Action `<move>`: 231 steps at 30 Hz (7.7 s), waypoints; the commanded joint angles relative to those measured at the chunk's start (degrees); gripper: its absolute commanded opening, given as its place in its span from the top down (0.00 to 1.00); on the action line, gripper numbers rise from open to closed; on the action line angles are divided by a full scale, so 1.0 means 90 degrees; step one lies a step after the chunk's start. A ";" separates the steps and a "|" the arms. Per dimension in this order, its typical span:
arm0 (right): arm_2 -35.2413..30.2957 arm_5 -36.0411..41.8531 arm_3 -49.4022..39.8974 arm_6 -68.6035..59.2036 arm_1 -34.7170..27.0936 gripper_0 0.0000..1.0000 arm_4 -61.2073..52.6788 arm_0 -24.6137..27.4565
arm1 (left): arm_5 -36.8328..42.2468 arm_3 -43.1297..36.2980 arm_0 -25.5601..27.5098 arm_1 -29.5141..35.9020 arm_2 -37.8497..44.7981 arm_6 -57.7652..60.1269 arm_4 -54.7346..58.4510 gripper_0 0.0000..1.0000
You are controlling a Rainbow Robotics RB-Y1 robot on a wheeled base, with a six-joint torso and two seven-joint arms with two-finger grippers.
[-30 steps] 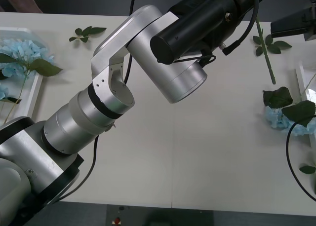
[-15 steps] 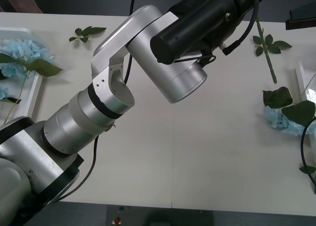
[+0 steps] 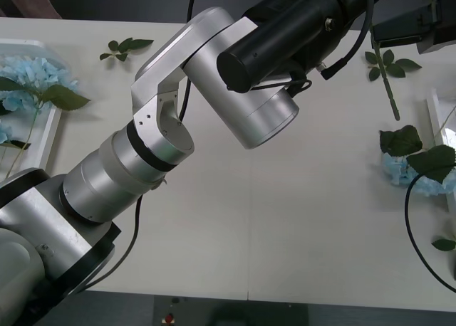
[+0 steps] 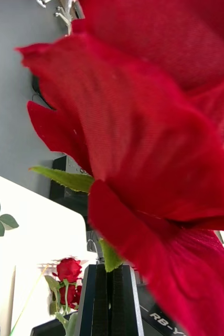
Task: Put the red flowers into the right box and the blue flowers into the left box
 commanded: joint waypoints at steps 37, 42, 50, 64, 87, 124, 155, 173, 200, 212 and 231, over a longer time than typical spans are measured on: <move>-0.0179 0.0122 -0.0208 -0.0176 0.0014 1.00 -0.0042 -0.0364 | -0.0066 -0.0118 -0.0358 -0.0051 0.0053 0.0109 -0.0031 0.00; -0.0267 0.0176 -0.0208 -0.0225 -0.0083 1.00 -0.0023 -0.0364 | -0.0066 -0.0118 -0.0358 -0.0051 0.0053 0.0109 -0.0031 0.00; -0.0296 0.0176 -0.0208 -0.0313 -0.0572 1.00 0.0251 -0.0354 | -0.0066 -0.0118 -0.0358 -0.0051 0.0053 0.0109 -0.0031 0.00; -0.0403 0.0132 -0.0208 -0.0489 -0.1802 1.00 0.1276 0.0125 | -0.0183 -0.0440 -0.0065 0.1023 0.0610 -0.2059 0.1600 0.00; -0.0716 -0.0786 -0.0208 -0.0762 -0.2974 1.00 0.4665 0.1756 | 0.3215 -0.0274 0.1312 0.1716 0.3530 -1.2547 0.8328 0.00; -0.0482 -0.3784 -0.0208 -0.0772 -0.2261 0.27 0.5261 0.3699 | 0.2815 -0.0323 0.2494 0.3914 0.2739 -1.5604 1.1922 0.00; 0.1559 -0.2017 -0.0277 -0.8545 -0.2261 0.04 0.4841 0.1433 | 0.2766 -0.0919 0.2738 0.3972 0.2524 -1.5575 1.2137 0.00; 0.2136 -0.0972 -0.1039 -1.6465 -0.2261 0.04 0.4528 0.1521 | 0.2766 -0.0919 0.2738 0.3972 0.2524 -1.5575 1.2137 0.00; 0.2038 -0.3794 0.1061 -1.9776 -0.1490 0.04 0.5427 0.1775 | 0.2766 -0.0919 0.2738 0.3972 0.2524 -1.5575 1.2137 0.00; 0.1852 -0.3979 0.1676 -1.9912 -0.0816 0.04 0.5593 0.1638 | 0.2766 -0.0919 0.2738 0.3972 0.2524 -1.5575 1.2137 0.00; 0.1882 -0.4194 0.1745 -1.9766 -0.0406 0.05 0.5720 0.1218 | 0.2766 -0.0919 0.2738 0.3972 0.2524 -1.5575 1.2137 0.00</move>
